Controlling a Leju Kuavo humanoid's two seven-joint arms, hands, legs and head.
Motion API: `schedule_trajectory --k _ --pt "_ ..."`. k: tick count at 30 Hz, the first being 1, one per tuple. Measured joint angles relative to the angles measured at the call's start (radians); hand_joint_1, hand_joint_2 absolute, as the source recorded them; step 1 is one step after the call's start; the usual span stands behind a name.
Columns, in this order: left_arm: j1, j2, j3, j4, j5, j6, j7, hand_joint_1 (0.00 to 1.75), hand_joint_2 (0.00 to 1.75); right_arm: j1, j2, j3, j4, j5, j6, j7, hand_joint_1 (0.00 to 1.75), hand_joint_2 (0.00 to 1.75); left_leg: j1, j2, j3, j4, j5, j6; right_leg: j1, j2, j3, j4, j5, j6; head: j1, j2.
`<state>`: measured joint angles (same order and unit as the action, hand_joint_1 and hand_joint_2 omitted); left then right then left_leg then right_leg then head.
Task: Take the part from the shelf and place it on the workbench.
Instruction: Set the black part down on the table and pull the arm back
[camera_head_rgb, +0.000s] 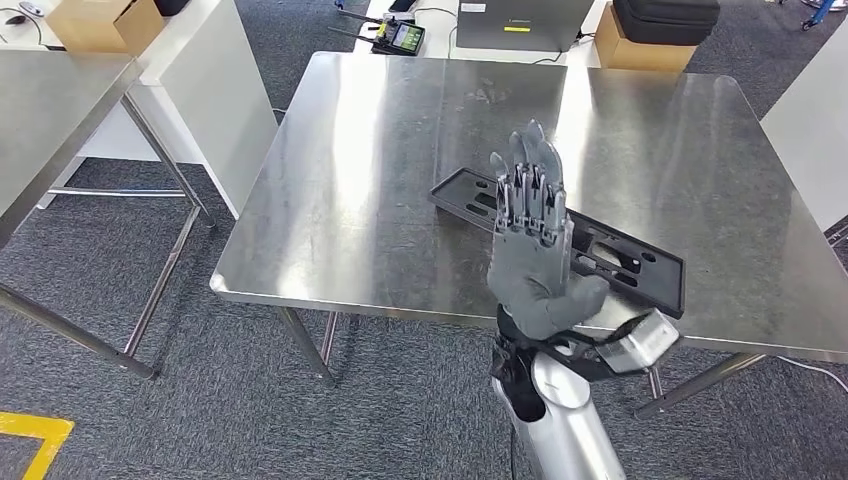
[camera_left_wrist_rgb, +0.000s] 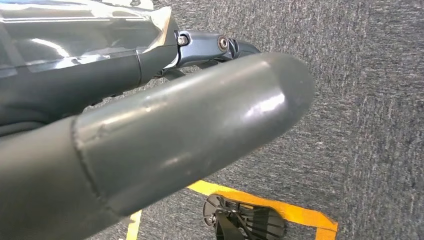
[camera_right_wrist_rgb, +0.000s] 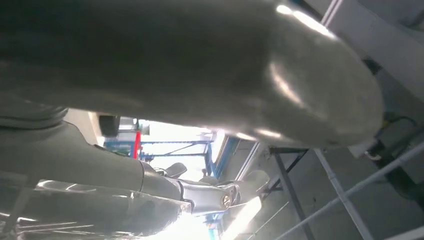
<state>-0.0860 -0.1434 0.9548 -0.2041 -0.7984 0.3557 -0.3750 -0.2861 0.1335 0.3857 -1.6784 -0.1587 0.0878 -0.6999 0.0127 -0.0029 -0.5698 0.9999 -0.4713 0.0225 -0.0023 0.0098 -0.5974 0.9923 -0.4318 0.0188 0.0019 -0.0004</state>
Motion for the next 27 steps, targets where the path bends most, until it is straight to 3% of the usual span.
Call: schedule_trajectory --k 7,11,13,15,17,18,20,21,22,23,25,27 --pt "-0.001 0.000 0.005 0.000 -0.001 -0.013 -0.014 0.00 0.00 0.093 -0.017 -0.017 -0.131 -0.027 0.063 0.000 0.00 0.00 0.000 0.000 0.002 0.001 -0.001 0.000 -0.001 0.002 0.001 -0.001 0.000 0.001 0.000 0.000" --pt "0.000 0.008 0.005 -0.001 -0.017 -0.052 -0.054 0.00 0.00 0.188 0.000 -0.109 -0.241 -0.040 0.206 0.000 0.00 0.00 0.002 0.000 0.019 -0.025 0.017 0.024 -0.002 0.000 0.012 -0.016 0.005 0.017 -0.001 0.000" --pt "0.000 0.007 0.005 0.000 -0.026 -0.062 -0.063 0.00 0.00 0.245 0.018 -0.186 -0.290 -0.066 0.286 0.000 0.00 0.00 0.012 0.005 0.039 -0.062 0.037 0.033 0.002 -0.001 -0.005 0.031 -0.027 0.017 0.001 0.000" --pt "0.000 0.005 0.005 0.000 -0.030 -0.065 -0.062 0.00 0.00 0.298 0.035 -0.273 -0.315 -0.105 0.354 -0.001 0.00 0.00 0.017 0.010 0.042 -0.072 0.044 0.035 -0.008 -0.001 -0.056 0.154 -0.085 0.016 0.004 0.000" --pt "0.000 0.003 0.005 0.000 -0.031 -0.064 -0.059 0.00 0.00 0.336 0.053 -0.354 -0.323 -0.129 0.397 -0.001 0.00 0.00 0.021 0.013 0.036 -0.070 0.047 0.029 -0.023 -0.002 -0.088 0.234 -0.113 0.031 0.004 0.000" --pt "0.000 0.002 0.005 0.000 -0.031 -0.064 -0.058 0.00 0.00 0.347 0.063 -0.388 -0.325 -0.129 0.408 -0.001 0.00 0.00 0.025 0.014 0.032 -0.066 0.047 0.024 -0.032 -0.003 -0.077 0.220 -0.106 0.045 0.004 0.000" --pt "-0.001 0.000 0.005 -0.001 -0.031 -0.063 -0.058 0.00 0.00 0.357 0.080 -0.436 -0.328 -0.118 0.416 -0.001 0.00 0.00 0.036 0.016 0.018 -0.045 0.043 0.005 -0.050 -0.009 -0.002 0.096 -0.067 0.080 0.005 0.000" --pt "-0.001 0.001 0.005 -0.002 -0.031 -0.063 -0.058 0.00 0.00 0.360 0.088 -0.451 -0.329 -0.110 0.415 0.000 0.00 0.00 0.039 0.016 0.009 -0.031 0.038 -0.007 -0.053 -0.010 0.030 0.040 -0.051 0.091 0.008 0.000" --pt "-0.001 0.001 0.005 -0.002 -0.031 -0.063 -0.058 0.00 0.00 0.364 0.094 -0.461 -0.331 -0.103 0.413 0.000 0.00 0.00 0.040 0.015 0.002 -0.018 0.032 -0.019 -0.054 -0.010 0.050 0.006 -0.043 0.089 0.011 0.000" --pt "-0.002 0.002 0.005 -0.003 -0.031 -0.063 -0.059 0.00 0.00 0.368 0.099 -0.467 -0.333 -0.099 0.410 0.001 0.00 0.00 0.039 0.015 -0.003 -0.009 0.029 -0.029 -0.052 -0.008 0.053 -0.002 -0.042 0.079 0.012 0.000" --pt "-0.002 0.000 0.005 -0.003 -0.031 -0.064 -0.060 0.00 0.00 0.375 0.108 -0.476 -0.336 -0.094 0.404 0.001 0.00 0.00 0.041 0.014 -0.006 -0.007 0.032 -0.042 -0.046 -0.002 0.043 0.012 -0.038 0.047 0.008 0.000" --pt "-0.001 -0.001 0.005 -0.003 -0.031 -0.064 -0.061 0.00 0.00 0.377 0.115 -0.482 -0.336 -0.093 0.397 0.001 0.00 0.00 0.048 0.014 -0.016 0.006 0.017 -0.049 -0.044 -0.001 0.032 0.016 -0.029 0.026 0.002 0.000"
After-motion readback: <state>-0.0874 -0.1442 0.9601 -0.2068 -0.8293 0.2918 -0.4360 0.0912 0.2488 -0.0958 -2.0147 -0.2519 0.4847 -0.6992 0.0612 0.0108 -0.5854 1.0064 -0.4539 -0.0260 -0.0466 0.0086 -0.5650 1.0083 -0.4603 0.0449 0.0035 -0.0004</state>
